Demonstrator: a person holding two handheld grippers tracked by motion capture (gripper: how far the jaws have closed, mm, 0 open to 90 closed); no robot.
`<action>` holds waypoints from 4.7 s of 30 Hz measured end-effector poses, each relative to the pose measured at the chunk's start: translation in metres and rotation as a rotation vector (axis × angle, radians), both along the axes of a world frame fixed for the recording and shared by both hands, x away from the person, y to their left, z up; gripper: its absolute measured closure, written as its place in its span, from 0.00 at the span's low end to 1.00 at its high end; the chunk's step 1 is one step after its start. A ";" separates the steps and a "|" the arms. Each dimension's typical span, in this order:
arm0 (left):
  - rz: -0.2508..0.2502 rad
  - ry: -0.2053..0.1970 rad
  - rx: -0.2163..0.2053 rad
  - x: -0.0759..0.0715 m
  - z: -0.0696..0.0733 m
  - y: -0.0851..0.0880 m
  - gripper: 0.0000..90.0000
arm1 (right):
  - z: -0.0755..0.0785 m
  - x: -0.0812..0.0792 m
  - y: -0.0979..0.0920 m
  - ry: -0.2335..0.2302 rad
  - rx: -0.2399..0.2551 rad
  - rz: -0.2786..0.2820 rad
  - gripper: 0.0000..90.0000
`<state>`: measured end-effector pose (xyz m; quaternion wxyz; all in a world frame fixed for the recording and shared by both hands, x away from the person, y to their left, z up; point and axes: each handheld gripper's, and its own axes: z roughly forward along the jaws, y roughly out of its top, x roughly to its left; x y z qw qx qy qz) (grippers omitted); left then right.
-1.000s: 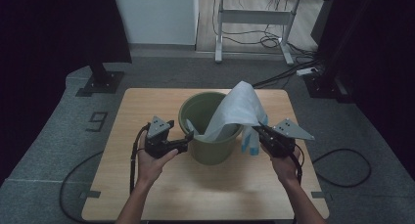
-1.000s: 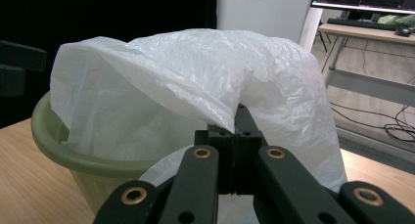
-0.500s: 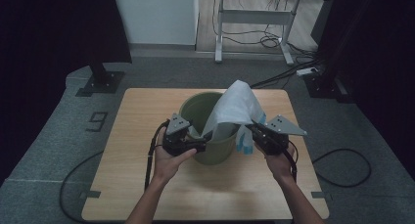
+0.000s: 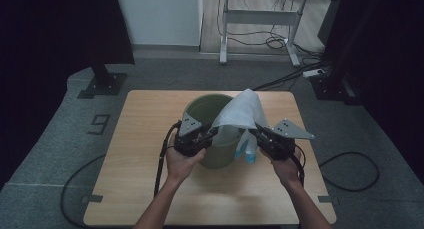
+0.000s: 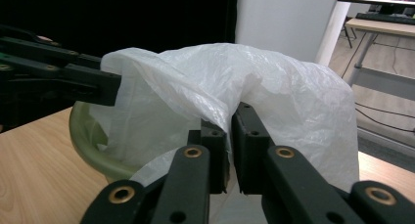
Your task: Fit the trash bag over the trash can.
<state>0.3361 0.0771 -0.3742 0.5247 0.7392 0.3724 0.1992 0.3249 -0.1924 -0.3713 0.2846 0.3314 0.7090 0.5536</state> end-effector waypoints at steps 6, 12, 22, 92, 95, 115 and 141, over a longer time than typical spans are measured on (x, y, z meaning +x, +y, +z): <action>0.019 0.007 -0.002 0.001 -0.002 0.001 0.89 | -0.006 -0.004 -0.001 -0.008 0.019 0.015 0.63; 0.041 0.012 -0.018 0.004 -0.002 0.002 0.93 | -0.016 -0.021 0.005 -0.021 0.034 -0.017 0.40; 0.064 -0.002 -0.045 0.002 0.000 0.005 0.98 | -0.050 -0.045 0.019 0.019 0.025 -0.023 0.24; -0.032 -0.046 0.015 -0.002 0.025 0.024 0.67 | -0.012 -0.024 0.030 -0.106 -0.051 0.000 0.97; -0.051 -0.030 0.000 0.002 0.023 0.025 0.81 | -0.011 -0.023 0.028 -0.100 -0.046 0.003 0.97; -0.045 -0.025 -0.058 0.004 0.024 0.057 1.00 | -0.016 -0.031 0.012 -0.078 0.011 0.018 0.67; 0.086 0.035 -0.137 0.015 0.006 0.129 1.00 | -0.049 -0.020 -0.043 -0.013 0.014 -0.131 0.41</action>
